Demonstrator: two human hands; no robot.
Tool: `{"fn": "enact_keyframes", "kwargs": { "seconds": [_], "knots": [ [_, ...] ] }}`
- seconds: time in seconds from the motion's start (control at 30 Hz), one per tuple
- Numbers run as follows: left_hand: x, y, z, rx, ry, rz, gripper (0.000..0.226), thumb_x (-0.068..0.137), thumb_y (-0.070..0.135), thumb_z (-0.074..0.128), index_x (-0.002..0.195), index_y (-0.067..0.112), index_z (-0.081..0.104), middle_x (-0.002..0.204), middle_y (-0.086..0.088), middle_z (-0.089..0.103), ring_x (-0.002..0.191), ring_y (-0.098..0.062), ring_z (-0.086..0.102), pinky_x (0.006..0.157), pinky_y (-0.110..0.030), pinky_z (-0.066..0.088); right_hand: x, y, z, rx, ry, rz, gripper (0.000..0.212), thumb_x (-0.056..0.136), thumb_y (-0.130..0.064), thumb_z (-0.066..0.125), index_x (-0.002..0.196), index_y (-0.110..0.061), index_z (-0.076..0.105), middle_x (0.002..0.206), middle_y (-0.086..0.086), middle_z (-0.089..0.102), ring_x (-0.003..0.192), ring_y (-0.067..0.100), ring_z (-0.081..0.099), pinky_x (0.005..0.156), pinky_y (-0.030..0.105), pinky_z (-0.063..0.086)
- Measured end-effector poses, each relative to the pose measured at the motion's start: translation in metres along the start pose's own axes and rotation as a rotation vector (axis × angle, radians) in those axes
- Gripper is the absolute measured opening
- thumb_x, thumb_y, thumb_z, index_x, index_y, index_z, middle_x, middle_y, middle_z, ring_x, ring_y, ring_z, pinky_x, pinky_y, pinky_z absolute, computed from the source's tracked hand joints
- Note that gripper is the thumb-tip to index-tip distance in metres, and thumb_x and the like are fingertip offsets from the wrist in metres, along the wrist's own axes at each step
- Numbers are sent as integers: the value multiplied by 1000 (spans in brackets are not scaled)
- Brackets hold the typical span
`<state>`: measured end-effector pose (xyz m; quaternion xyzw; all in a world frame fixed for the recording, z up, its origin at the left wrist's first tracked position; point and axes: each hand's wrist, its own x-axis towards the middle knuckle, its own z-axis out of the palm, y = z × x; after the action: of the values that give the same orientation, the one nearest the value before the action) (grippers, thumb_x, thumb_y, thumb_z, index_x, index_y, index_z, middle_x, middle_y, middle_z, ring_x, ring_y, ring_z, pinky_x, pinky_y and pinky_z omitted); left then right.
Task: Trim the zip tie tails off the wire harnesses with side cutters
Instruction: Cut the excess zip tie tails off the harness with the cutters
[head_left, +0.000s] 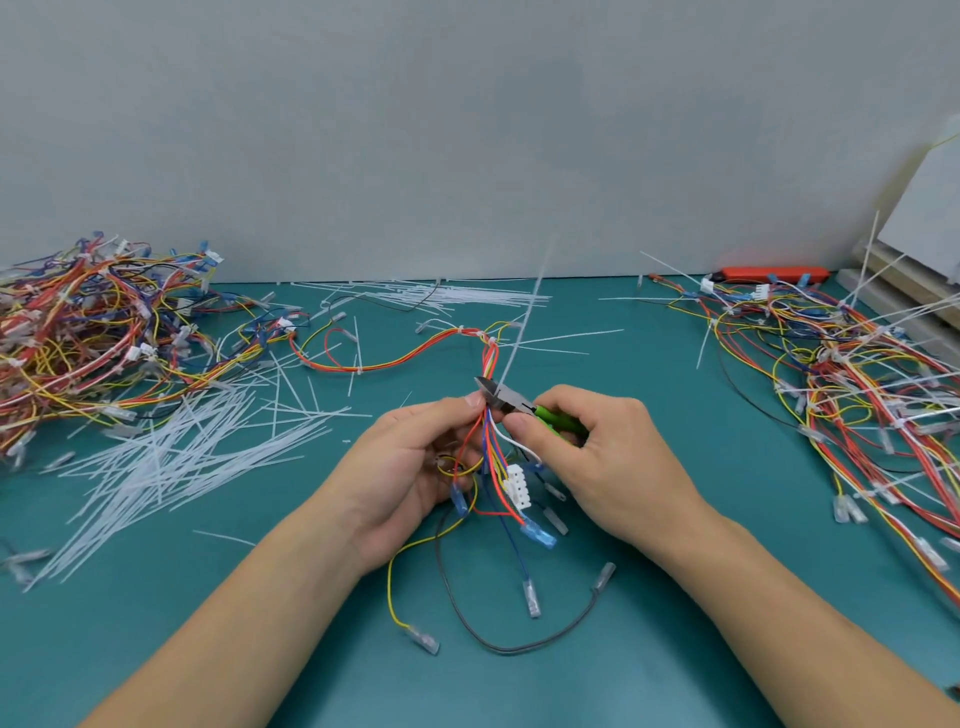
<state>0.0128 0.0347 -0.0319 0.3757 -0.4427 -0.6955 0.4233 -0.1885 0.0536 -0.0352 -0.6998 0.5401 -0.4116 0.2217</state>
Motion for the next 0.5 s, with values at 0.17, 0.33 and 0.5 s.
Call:
{"fn": "enact_keyframes", "kwargs": {
  "seconds": [0.17, 0.33, 0.5],
  "knots": [
    [1, 0, 0, 2, 7, -10, 40, 81, 33, 74, 109, 4, 71, 79, -6, 62, 66, -17, 52, 63, -33, 37, 0, -2, -7, -81, 16, -2, 50, 86, -76, 57, 81, -26, 62, 53, -5, 38, 52, 13, 33, 53, 32, 30],
    [0, 1, 1, 2, -3, -10, 36, 83, 31, 74, 107, 5, 73, 79, -5, 63, 66, -15, 53, 59, -29, 40, -2, -1, -3, -75, 33, -23, 47, 86, -73, 56, 79, -27, 62, 57, -9, 44, 56, 13, 40, 55, 36, 36],
    [0, -1, 0, 14, -7, -2, 27, 84, 32, 73, 96, 8, 75, 80, -6, 62, 67, -16, 54, 63, -31, 39, -1, 2, 3, -59, 39, -26, 43, 86, -71, 57, 85, -29, 66, 73, -10, 59, 72, 11, 55, 65, 36, 48]
  ]
}}
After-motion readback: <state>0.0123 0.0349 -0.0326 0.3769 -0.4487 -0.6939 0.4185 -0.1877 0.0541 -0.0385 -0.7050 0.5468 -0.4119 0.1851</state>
